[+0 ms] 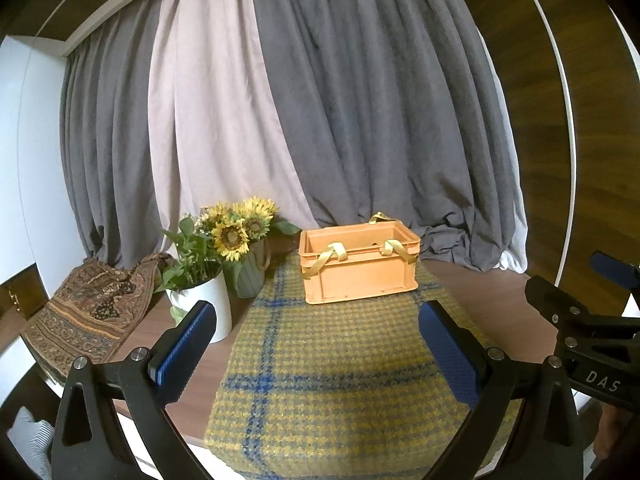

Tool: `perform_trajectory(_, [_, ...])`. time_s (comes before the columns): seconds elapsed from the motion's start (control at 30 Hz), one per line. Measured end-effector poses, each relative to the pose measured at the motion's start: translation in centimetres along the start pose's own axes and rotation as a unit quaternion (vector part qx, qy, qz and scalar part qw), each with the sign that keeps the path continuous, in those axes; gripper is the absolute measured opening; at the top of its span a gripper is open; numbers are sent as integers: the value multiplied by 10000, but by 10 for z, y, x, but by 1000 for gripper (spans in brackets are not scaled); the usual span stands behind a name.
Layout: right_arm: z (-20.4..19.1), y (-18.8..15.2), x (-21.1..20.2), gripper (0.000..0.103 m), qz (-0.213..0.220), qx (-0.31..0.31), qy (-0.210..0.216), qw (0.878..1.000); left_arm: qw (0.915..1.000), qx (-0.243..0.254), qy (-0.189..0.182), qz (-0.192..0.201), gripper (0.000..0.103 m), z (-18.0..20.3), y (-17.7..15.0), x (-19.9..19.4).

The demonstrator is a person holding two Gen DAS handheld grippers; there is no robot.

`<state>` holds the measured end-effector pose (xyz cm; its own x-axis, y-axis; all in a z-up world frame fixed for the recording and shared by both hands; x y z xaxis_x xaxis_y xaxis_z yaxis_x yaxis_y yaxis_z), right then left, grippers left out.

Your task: Organize soft objects

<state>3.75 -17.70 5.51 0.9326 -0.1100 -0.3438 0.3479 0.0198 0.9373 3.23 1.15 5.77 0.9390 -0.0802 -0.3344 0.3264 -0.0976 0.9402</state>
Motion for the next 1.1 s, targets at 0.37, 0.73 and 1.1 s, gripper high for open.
perform_trajectory(0.37, [6,-3,-14,99,49,39,42,10000,9999,36,63,90,103,5,-1,-17])
perform_trajectory(0.73, [8,-6,-18,99,25,43,31,10000,9999,60,97,94,103,5,-4,-23])
perform_trajectory(1.1, [9,-7,-20,99,41,42,15,10000,9999,53,86,133,103,1,-5,-22])
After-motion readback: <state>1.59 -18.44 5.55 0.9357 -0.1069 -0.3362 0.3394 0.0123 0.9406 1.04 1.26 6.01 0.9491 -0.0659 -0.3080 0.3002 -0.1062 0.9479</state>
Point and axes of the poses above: each gripper's, at about its wrist camera, not at the fingertips, and x roughly the way its jaws point, z to its right, y to its top, the point moved 3 cm from there along x, roughly the way its jaws point, and after that the axes turned 5 degrees about -y, right-handed, at the moved point
